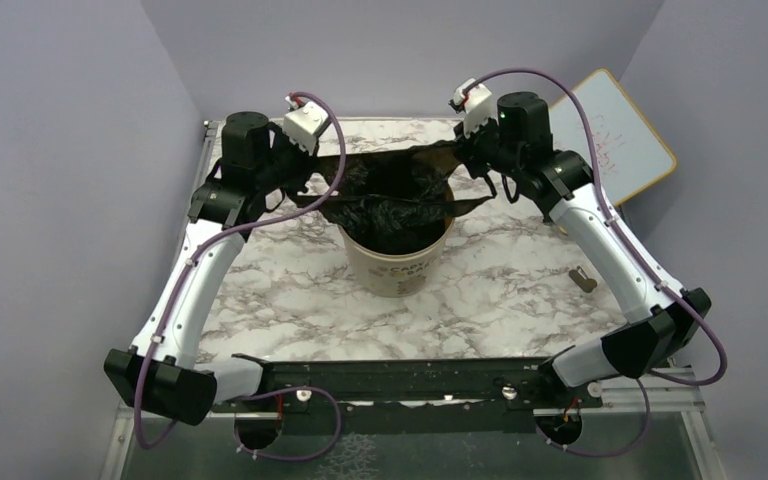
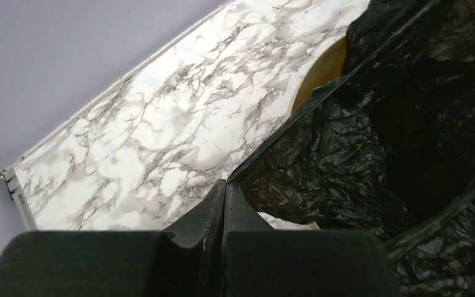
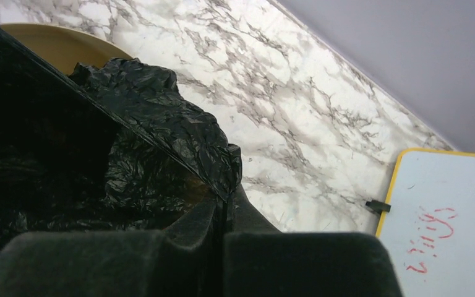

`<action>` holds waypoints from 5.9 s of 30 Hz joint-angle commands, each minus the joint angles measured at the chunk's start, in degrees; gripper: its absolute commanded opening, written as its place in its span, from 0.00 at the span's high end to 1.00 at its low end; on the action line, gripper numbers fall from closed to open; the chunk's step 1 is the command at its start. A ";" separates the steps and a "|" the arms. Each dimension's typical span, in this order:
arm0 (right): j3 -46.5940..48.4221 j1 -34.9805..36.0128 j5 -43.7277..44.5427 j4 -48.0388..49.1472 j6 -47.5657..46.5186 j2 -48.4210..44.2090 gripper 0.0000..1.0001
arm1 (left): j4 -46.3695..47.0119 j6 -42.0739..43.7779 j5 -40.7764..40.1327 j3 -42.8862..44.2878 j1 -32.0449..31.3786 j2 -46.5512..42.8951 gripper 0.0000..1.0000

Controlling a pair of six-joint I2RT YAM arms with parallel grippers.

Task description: Put the trash bags into the trash bin

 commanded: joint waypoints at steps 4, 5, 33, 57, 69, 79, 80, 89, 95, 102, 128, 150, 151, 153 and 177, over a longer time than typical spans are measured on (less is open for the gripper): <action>3.79 -5.00 -1.82 -2.85 4.63 5.18 0.99 | 2.41 -4.70 -7.67 4.25 0.24 5.78 1.00; 4.09 -5.54 -2.74 -2.58 4.71 5.73 0.99 | 2.62 -4.74 -7.96 4.53 0.24 6.54 1.00; 3.56 -6.50 -3.00 -9.72 8.33 12.74 0.73 | 3.76 -15.85 -8.58 -7.00 2.79 9.92 1.00; -16.95 -6.50 11.34 12.30 27.41 -14.63 0.20 | 0.17 -35.83 -7.88 -4.51 9.90 -1.40 0.05; -6.67 -6.49 10.60 -1.97 27.66 2.40 0.16 | 0.89 -40.18 -0.19 -6.49 10.00 -5.17 0.02; -6.22 -6.89 4.80 1.02 26.65 -0.27 0.14 | 0.66 -40.30 -0.64 -10.25 9.99 -10.60 0.02; -4.45 -6.90 4.66 0.35 26.29 -0.15 0.14 | 0.67 -40.55 -0.65 -10.27 10.00 -10.49 0.01; 4.02 -6.93 0.24 -3.60 26.19 2.21 0.13 | 1.92 -43.02 0.26 -8.42 10.16 -7.06 0.01; -1.77 -6.94 4.38 -2.42 32.09 -5.85 0.13 | 3.74 -44.78 2.78 -5.09 12.55 -1.35 0.01; -19.17 -6.94 2.24 4.04 46.85 -20.90 0.18 | 13.58 -56.20 7.70 -6.85 13.33 1.34 0.04; -19.74 -6.94 -20.78 15.76 60.32 -9.12 0.23 | 20.25 -55.06 16.01 -16.64 13.51 4.87 0.87; -13.05 -6.94 -5.11 0.75 47.49 -7.99 0.21 | 10.77 -58.48 11.51 -26.13 13.51 -12.66 0.97; -12.94 -6.94 -4.59 0.99 47.94 -8.11 0.19 | 10.77 -58.30 11.15 -26.63 13.51 -13.24 0.97; -12.74 -6.94 -4.78 2.53 49.66 -8.63 0.16 | 11.40 -59.39 10.05 -27.91 13.51 -14.33 0.97; -6.12 -6.94 -4.61 3.22 51.34 -0.91 0.38 | 12.92 -57.81 15.65 -25.04 13.51 -13.03 0.97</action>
